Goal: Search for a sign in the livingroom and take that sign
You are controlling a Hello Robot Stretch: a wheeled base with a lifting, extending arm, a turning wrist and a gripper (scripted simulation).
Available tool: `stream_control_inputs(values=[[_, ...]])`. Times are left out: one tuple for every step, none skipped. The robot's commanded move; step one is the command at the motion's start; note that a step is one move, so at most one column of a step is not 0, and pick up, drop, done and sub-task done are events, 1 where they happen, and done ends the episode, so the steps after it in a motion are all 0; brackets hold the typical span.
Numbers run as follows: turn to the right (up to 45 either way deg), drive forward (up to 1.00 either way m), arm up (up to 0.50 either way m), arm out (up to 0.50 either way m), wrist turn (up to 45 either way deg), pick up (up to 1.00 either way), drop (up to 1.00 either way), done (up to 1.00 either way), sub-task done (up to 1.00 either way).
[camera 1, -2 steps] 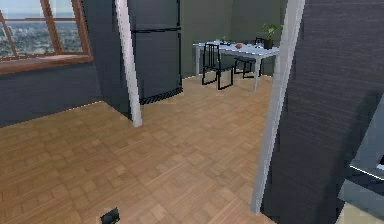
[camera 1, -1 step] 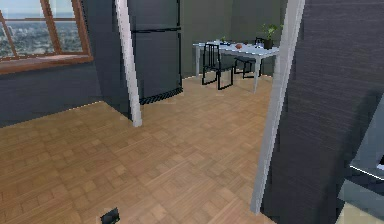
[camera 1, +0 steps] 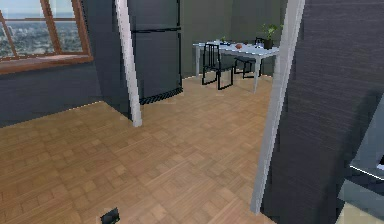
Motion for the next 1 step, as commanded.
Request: stream_control_inputs(values=[[0.0, 0.0, 0.0, 0.0, 0.0, 0.0, 0.0, 1.0, 0.0]])
